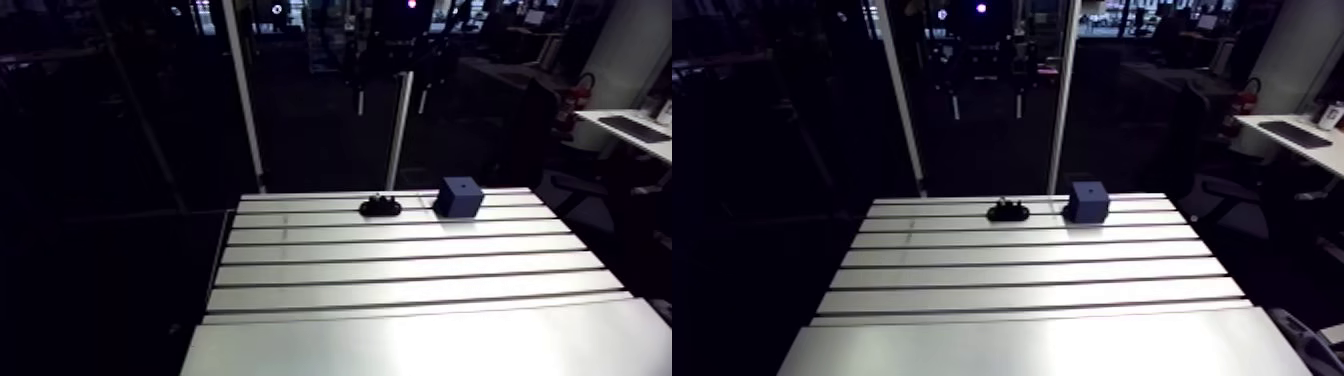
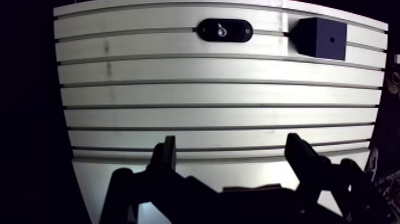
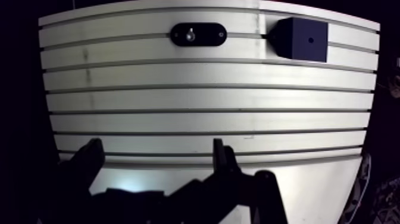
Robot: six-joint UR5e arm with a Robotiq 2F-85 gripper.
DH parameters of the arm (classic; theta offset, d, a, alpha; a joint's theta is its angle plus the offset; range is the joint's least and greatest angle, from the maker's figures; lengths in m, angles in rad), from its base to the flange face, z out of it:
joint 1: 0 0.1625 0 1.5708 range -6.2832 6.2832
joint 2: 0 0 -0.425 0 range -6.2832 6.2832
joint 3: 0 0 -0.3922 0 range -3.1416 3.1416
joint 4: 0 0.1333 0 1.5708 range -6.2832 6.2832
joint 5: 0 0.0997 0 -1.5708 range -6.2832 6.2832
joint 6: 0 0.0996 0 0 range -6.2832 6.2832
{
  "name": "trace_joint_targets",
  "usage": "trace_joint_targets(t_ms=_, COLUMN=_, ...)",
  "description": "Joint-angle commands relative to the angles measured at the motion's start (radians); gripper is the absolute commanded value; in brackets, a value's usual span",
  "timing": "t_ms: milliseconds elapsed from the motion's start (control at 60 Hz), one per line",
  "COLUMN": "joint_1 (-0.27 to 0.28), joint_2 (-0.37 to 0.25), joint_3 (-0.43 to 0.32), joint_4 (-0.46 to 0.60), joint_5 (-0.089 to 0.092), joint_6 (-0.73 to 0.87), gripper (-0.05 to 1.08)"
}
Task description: Pick up the M10 bolt and insert it into the hole until fully seated.
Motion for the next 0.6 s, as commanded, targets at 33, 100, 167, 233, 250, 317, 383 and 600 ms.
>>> trace_joint_targets(t_ms=33, joint_1=-0.009, joint_2=0.044, joint_3=0.045, joint_4=-0.098, joint_5=0.001, joint_6=-0.007, gripper=0.01)
trace_joint_targets(t_ms=100, joint_1=-0.010, joint_2=0.059, joint_3=0.053, joint_4=-0.133, joint_5=0.001, joint_6=-0.007, gripper=0.01)
trace_joint_targets(t_ms=167, joint_1=-0.014, joint_2=0.077, joint_3=0.059, joint_4=-0.168, joint_5=0.002, joint_6=-0.007, gripper=0.01)
trace_joint_targets(t_ms=233, joint_1=-0.018, joint_2=0.092, joint_3=0.068, joint_4=-0.198, joint_5=0.003, joint_6=-0.007, gripper=0.01)
trace_joint_targets(t_ms=250, joint_1=-0.019, joint_2=0.096, joint_3=0.071, joint_4=-0.213, joint_5=0.004, joint_6=-0.006, gripper=0.01)
trace_joint_targets(t_ms=317, joint_1=-0.019, joint_2=0.102, joint_3=0.082, joint_4=-0.240, joint_5=0.007, joint_6=-0.004, gripper=0.01)
trace_joint_targets(t_ms=383, joint_1=-0.021, joint_2=0.113, joint_3=0.088, joint_4=-0.267, joint_5=0.010, joint_6=-0.004, gripper=0.01)
trace_joint_targets(t_ms=600, joint_1=-0.025, joint_2=0.136, joint_3=0.116, joint_4=-0.358, joint_5=0.027, joint_6=-0.004, gripper=0.01)
